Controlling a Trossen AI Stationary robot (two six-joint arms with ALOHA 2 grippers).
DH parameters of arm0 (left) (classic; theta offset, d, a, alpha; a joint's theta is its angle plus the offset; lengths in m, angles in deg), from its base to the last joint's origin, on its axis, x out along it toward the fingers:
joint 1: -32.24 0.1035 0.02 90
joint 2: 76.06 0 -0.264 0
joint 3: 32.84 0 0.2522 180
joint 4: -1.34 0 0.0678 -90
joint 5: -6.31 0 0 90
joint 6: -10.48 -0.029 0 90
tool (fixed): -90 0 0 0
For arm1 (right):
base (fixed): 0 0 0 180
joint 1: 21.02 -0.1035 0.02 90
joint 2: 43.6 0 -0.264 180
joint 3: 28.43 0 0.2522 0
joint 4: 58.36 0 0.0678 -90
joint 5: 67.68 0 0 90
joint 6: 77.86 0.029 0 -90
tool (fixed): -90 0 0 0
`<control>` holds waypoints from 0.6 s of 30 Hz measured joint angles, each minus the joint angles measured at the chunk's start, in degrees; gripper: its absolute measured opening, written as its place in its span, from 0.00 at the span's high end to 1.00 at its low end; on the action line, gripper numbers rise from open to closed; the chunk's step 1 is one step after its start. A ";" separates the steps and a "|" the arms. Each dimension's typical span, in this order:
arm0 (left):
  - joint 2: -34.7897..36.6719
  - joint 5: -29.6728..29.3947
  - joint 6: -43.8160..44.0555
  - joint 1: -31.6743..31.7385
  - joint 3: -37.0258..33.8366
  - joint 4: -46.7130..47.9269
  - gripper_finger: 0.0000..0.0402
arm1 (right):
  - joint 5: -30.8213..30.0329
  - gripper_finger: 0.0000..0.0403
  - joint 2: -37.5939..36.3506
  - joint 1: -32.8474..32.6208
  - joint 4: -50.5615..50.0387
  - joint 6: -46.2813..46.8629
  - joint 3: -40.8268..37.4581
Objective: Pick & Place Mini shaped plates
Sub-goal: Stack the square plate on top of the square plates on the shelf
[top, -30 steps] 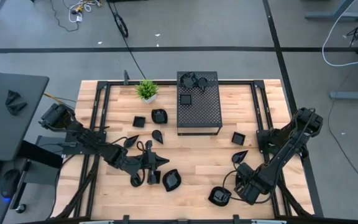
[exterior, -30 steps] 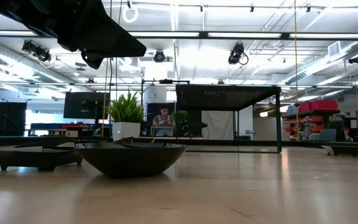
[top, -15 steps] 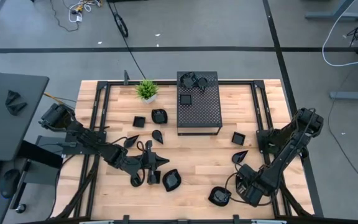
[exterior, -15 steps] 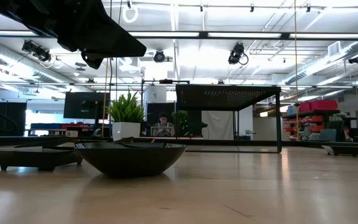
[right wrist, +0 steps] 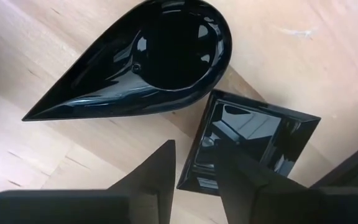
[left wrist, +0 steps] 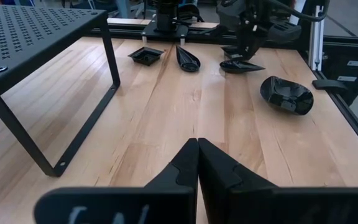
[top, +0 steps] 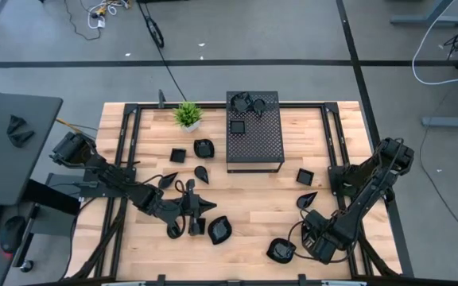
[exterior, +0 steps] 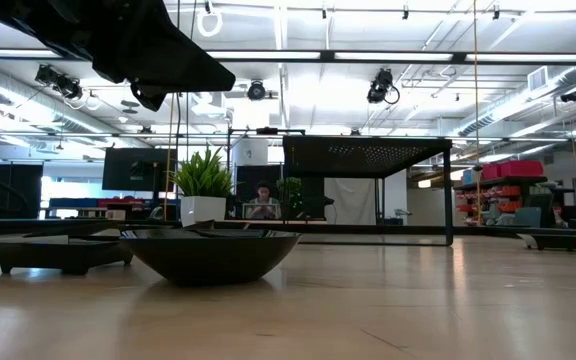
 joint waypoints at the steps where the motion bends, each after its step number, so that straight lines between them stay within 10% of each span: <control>1: 0.00 0.00 -0.02 0.00 0.00 0.00 0.97 | -0.03 0.72 0.00 0.00 -0.01 0.00 0.00; 18: 0.00 0.00 -0.07 0.00 0.00 0.00 0.97 | -0.76 0.72 0.02 0.00 0.75 -1.55 -0.72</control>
